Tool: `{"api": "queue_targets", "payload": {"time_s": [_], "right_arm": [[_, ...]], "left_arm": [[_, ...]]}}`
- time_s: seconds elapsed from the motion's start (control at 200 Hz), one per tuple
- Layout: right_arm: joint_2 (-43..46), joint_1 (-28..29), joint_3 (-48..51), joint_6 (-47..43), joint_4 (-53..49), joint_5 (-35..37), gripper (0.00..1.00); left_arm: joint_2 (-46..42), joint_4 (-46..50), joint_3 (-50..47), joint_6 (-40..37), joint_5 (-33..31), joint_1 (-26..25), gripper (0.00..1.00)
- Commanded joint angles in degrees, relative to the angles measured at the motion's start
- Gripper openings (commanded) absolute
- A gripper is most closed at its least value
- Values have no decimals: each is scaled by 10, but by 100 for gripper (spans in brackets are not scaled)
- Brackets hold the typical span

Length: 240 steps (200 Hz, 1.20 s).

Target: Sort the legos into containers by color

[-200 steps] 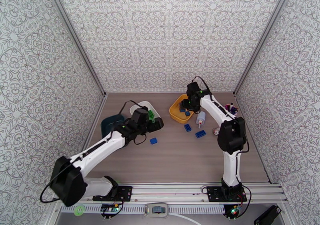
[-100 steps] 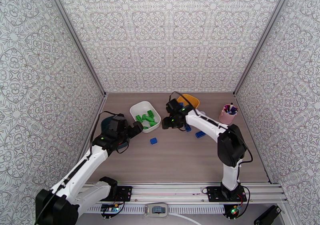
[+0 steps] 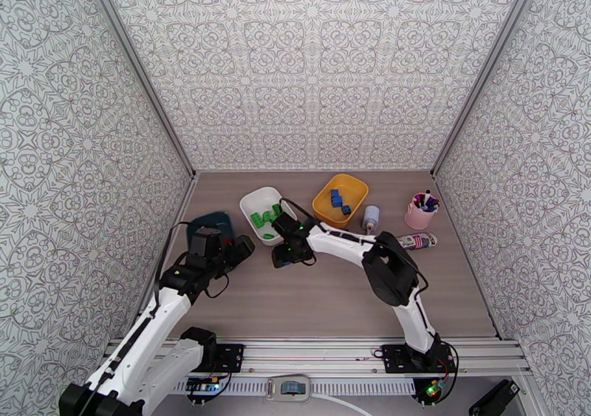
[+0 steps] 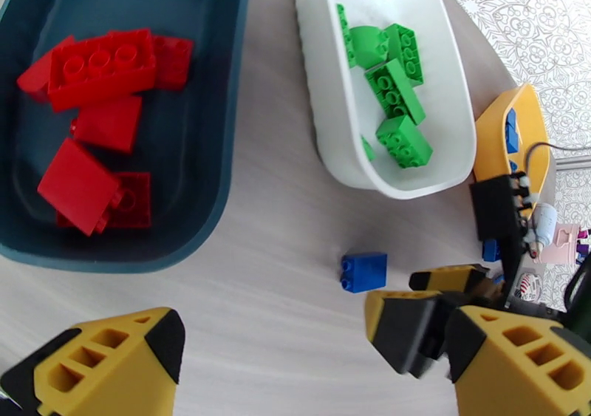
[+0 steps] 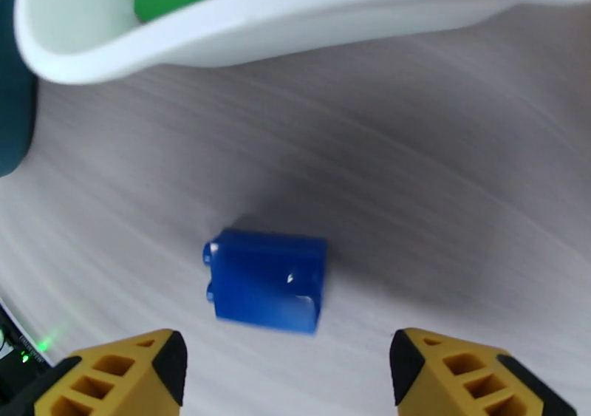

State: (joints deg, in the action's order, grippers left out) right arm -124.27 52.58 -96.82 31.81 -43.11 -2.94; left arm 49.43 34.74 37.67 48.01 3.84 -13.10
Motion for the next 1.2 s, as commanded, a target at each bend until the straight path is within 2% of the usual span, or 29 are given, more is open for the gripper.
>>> {"api": "queue_targets", "payload": {"time_s": [0.0,0.14,0.525,0.755,0.965,1.196], "right_arm": [[-21,11,-37,11,-15,33,77],[-42,15,-57,11,-24,53,76],[-78,19,-86,9,-37,79,67],[-81,21,-84,11,-34,80,56],[-44,21,-48,15,-19,82,48],[45,-5,43,24,18,75,46]], "left_arm": [[-12,11,-11,10,15,7,99],[-18,10,-16,11,19,7,100],[-22,13,-17,11,20,7,99],[-21,11,-17,11,20,7,99],[-10,1,-16,14,21,-6,100],[40,-45,-8,32,6,-70,99]]}}
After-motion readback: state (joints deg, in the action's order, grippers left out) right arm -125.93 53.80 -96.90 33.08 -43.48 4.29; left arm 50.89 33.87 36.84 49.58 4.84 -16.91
